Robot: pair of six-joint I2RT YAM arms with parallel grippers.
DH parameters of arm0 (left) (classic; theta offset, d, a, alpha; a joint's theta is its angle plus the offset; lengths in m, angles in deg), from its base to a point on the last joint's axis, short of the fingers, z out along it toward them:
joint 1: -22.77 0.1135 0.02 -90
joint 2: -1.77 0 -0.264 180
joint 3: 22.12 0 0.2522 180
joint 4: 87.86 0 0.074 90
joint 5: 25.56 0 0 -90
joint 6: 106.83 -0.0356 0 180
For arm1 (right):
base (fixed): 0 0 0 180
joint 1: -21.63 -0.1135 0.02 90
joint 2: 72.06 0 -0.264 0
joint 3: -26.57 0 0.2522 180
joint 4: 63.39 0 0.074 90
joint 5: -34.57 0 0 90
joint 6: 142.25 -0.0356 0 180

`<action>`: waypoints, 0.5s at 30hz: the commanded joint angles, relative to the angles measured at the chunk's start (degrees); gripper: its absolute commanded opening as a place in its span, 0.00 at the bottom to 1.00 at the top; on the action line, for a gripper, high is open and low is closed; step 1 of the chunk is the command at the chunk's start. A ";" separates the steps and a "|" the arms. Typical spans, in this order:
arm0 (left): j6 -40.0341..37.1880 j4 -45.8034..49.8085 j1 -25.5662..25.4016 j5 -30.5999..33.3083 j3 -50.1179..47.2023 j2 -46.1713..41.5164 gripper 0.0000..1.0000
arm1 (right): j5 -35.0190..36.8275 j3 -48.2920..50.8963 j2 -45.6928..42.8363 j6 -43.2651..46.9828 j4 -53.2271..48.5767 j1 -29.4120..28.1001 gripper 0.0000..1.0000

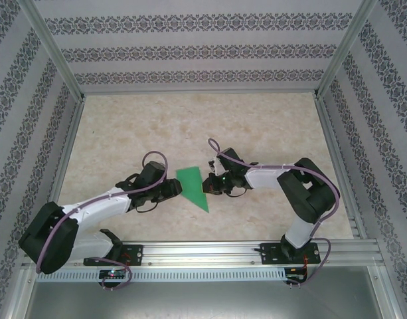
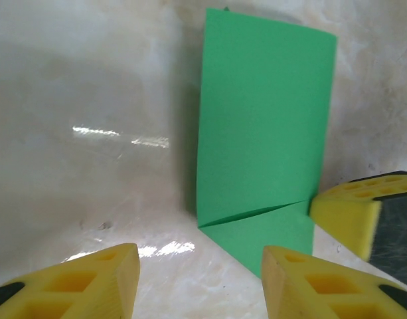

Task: Fold a paper plane with a square sheet of paper (pick it up from the middle)
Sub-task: Fold the wing for the fifth time at the center of the table.

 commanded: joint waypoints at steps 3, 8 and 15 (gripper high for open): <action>0.72 -3.73 0.59 -2.18 1.44 2.09 0.53 | -2.63 1.61 2.84 0.81 4.49 1.29 0.00; 1.40 -7.02 0.60 -4.47 2.12 4.65 0.55 | -2.62 3.26 4.24 -0.60 7.09 1.77 0.00; 3.01 -10.79 0.61 -7.29 3.81 10.07 0.55 | -1.21 4.36 6.08 -1.76 8.27 1.94 0.00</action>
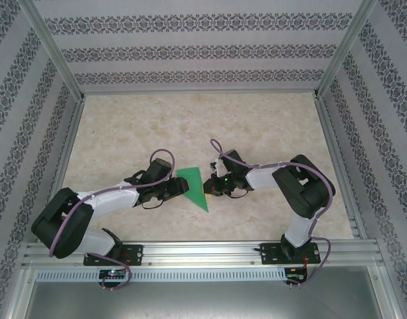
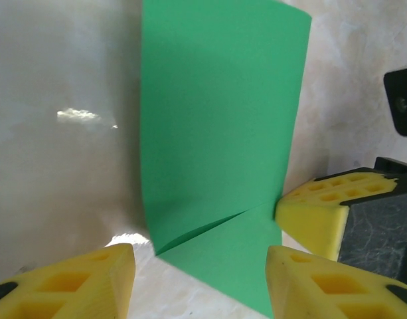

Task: Fold a paper plane with a square sheet of paper (pick it up from the middle)
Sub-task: Fold the wing for the fifth time at the center of the table.

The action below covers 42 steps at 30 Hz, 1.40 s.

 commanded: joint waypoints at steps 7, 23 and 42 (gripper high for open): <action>4.88 -5.58 0.52 -1.21 0.99 2.86 0.55 | 3.69 2.45 4.20 -1.39 1.79 0.09 0.00; 5.45 -11.42 0.52 -5.56 3.25 6.69 0.42 | 4.40 3.03 4.15 -1.83 2.48 0.96 0.02; 4.94 -12.41 0.52 -5.69 3.72 9.99 0.34 | 5.36 2.14 3.59 -0.48 0.48 2.00 0.05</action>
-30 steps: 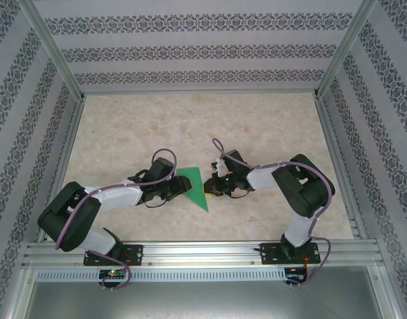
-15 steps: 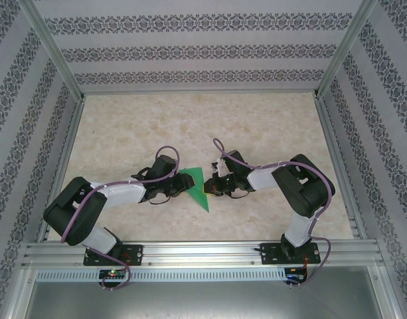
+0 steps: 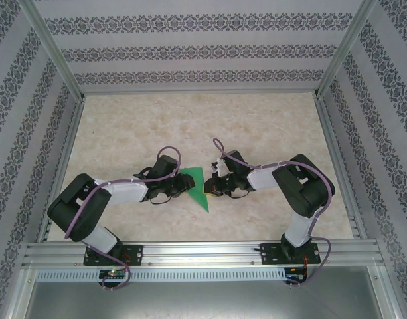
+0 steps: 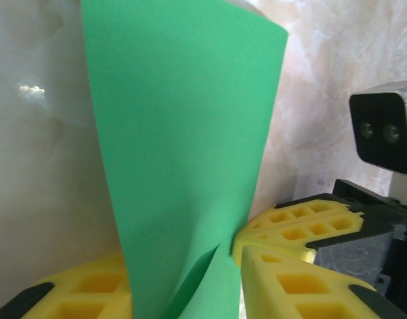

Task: Fold a paper plane with a square sheet of paper (pick it up from the middle)
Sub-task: Fold the wing for the fifth time at the center of the table.

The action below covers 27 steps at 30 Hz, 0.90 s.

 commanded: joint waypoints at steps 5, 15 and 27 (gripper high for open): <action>-0.74 -2.83 0.50 -0.78 1.60 0.30 0.21 | 8.05 0.20 2.75 2.90 -4.24 0.95 0.06; 1.42 4.48 0.51 2.61 3.95 -2.30 0.02 | 14.28 1.38 -12.12 6.14 -8.04 0.21 0.22; 3.06 6.91 0.35 3.26 5.64 -2.65 0.01 | 48.49 16.30 -32.47 32.23 5.21 -20.60 0.40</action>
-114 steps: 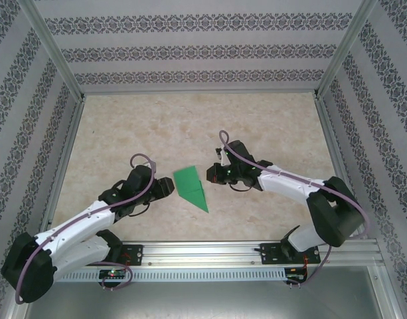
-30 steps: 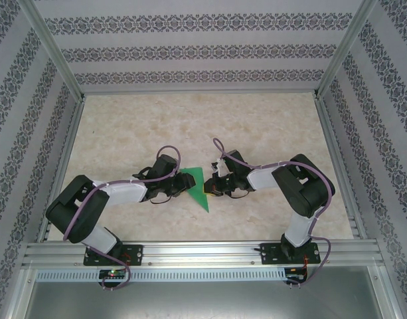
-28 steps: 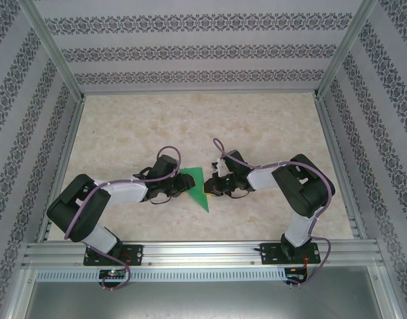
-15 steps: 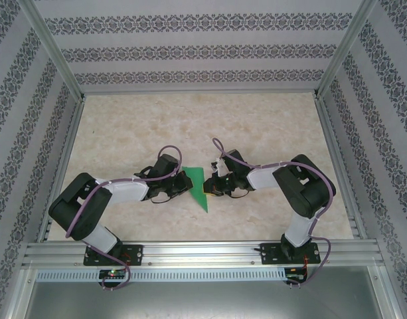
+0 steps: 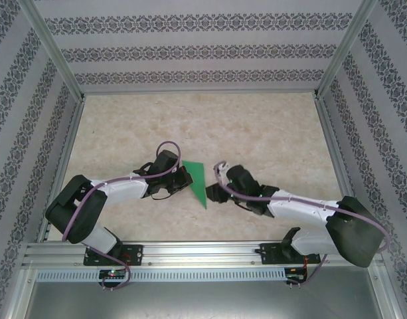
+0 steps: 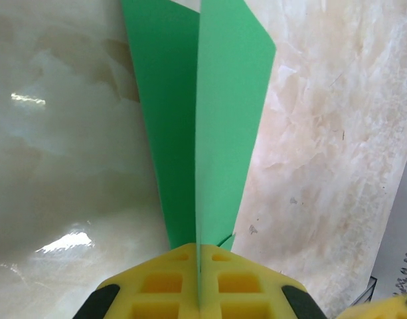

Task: Fold a paper plane with a square sheet of paper (pick it up from the middle)
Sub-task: Fold the wing for the fifth time at the center of the table.

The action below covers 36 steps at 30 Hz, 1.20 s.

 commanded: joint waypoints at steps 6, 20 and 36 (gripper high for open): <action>1.67 1.62 0.24 0.81 1.33 -0.63 0.01 | 19.85 -0.39 4.53 19.94 6.96 -11.89 0.42; 1.54 1.59 0.17 0.32 1.76 -0.18 0.01 | 35.57 -7.16 19.78 23.57 9.98 -19.15 0.42; 2.10 1.95 0.16 0.27 1.78 0.08 0.02 | 39.22 -8.99 26.17 25.01 12.95 -19.87 0.24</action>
